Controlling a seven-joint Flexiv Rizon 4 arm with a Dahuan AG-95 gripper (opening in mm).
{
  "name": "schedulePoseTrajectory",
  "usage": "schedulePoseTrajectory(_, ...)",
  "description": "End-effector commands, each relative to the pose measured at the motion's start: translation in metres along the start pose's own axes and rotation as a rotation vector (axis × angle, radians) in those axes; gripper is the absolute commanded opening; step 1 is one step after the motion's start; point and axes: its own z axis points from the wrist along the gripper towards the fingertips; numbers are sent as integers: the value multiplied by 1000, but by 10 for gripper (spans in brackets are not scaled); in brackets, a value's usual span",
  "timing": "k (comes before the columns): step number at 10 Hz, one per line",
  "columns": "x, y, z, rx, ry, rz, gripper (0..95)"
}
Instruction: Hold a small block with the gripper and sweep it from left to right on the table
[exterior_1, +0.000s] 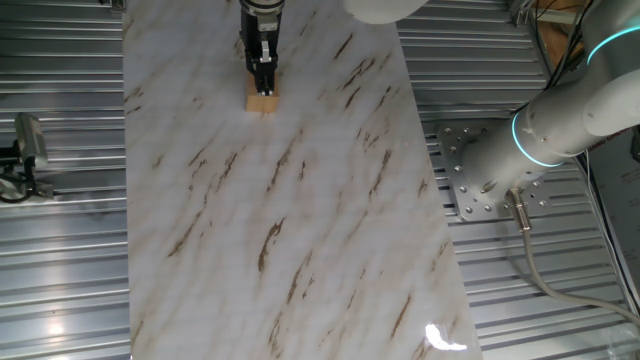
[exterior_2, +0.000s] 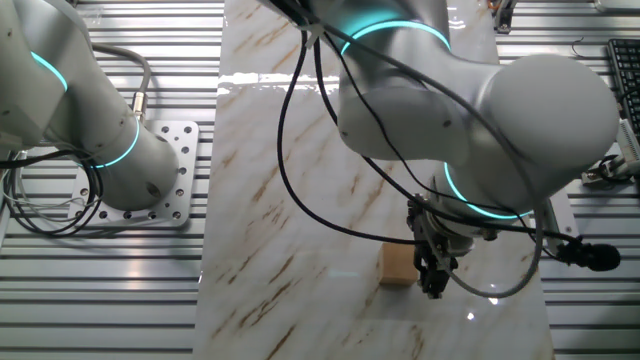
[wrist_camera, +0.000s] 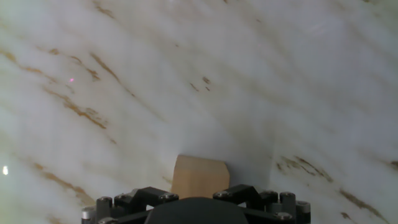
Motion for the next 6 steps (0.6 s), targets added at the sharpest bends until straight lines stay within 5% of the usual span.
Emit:
schedulePoseTrajectory(1, 1, 0, -1, 0, -6, -1, 950)
schedulePoseTrajectory(6, 1, 0, -1, -1, -12, -6, 950)
